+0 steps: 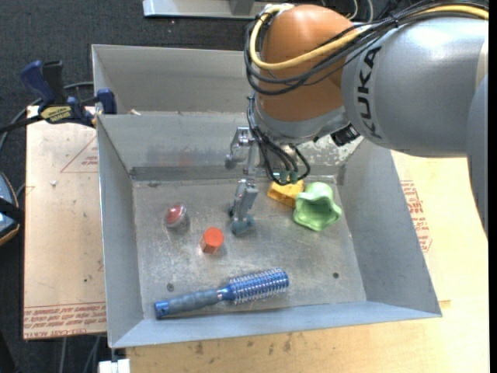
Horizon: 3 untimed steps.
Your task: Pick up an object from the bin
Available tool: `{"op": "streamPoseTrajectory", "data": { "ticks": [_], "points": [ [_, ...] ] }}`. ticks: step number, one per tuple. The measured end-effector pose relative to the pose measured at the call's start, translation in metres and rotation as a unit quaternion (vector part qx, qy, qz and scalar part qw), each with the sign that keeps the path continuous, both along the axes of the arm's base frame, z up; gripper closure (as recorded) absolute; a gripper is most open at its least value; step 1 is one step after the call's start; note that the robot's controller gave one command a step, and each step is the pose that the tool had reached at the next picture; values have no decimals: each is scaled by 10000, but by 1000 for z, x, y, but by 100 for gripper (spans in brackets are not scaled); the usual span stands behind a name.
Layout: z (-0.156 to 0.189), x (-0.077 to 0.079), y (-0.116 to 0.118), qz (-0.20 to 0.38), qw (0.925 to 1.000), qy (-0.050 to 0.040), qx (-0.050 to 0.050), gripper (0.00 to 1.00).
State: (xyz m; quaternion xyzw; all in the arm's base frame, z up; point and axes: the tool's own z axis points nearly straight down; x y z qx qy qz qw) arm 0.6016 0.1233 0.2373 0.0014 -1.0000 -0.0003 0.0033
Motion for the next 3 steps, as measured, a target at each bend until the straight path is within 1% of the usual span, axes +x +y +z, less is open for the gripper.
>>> {"op": "streamPoseTrajectory", "data": {
  "ticks": [1, 2, 3],
  "points": [
    [-156, -17, 14, 444, 9990, 1, -1, 0],
    [-149, -13, 13, 433, 9990, -52, 6, 100],
    [40, 13, 18, 1333, 9910, -98, 11, 100]
  ]
}}
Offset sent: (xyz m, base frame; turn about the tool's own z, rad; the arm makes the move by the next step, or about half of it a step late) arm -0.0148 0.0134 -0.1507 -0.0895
